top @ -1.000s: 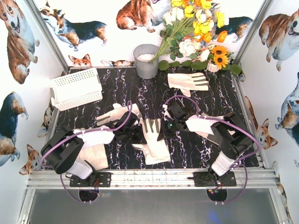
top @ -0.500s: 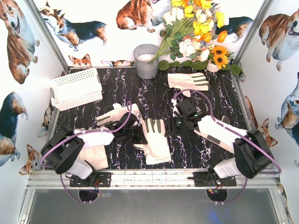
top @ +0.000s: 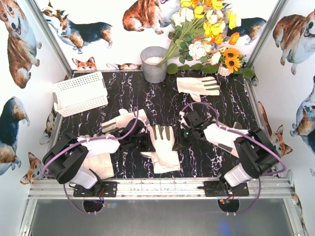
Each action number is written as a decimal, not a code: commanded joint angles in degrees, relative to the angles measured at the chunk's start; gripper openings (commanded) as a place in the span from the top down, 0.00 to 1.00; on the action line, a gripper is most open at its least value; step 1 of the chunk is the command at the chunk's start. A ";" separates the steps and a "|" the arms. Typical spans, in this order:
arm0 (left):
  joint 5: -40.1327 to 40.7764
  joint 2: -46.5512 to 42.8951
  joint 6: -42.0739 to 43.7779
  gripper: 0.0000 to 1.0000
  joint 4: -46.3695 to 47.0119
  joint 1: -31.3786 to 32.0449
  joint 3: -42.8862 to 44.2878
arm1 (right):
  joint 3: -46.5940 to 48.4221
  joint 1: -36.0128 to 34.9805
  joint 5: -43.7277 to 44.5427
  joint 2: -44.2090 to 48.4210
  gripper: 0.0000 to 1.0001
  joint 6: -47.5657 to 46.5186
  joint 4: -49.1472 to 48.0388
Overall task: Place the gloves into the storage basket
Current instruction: Pair the glove with the glove, then pick up the glove from the center of the board.
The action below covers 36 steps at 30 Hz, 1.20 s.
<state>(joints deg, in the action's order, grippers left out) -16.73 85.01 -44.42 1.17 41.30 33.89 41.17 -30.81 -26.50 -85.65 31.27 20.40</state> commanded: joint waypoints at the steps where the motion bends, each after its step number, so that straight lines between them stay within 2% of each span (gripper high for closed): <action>1: 3.20 0.32 1.23 0.88 -5.46 0.19 -2.34 | 1.17 -0.07 1.53 -2.92 0.80 -0.39 -2.33; 4: 3.07 -0.31 1.14 0.87 -5.39 0.19 -1.97 | 1.26 -0.05 0.93 -1.98 0.77 -0.78 -1.74; 10: 1.97 -3.41 0.14 0.78 -7.47 0.54 1.76 | 2.98 1.95 0.43 4.45 0.59 -2.07 2.02; 13: 2.77 -5.85 0.49 0.71 -9.82 0.64 4.21 | 2.70 4.42 -2.68 6.58 0.54 -2.00 1.55; 15: 3.52 -6.93 1.09 0.70 -11.66 0.59 5.21 | 2.09 5.67 -4.46 7.08 0.52 -1.87 0.40; 22: 6.90 -8.11 0.74 0.69 -15.70 0.54 4.26 | -0.78 6.55 -9.62 3.43 0.47 0.42 -5.68; 26: 7.05 -8.20 0.29 0.69 -13.12 0.54 2.38 | -2.44 6.55 -10.28 0.86 0.45 1.63 -8.95; 31: 3.15 -4.63 -1.19 0.73 -5.96 0.54 -0.90 | -3.71 6.55 -10.60 -1.37 0.45 2.19 -11.10; 36: 6.51 -3.89 1.34 0.78 -9.86 0.54 -2.65 | -4.62 6.51 -9.46 -3.95 0.45 2.31 -11.75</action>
<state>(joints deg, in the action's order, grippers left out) -12.29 80.29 -44.99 -7.01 41.54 33.23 37.15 -24.25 -36.38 -87.68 33.39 12.73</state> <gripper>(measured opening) 0.224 0.550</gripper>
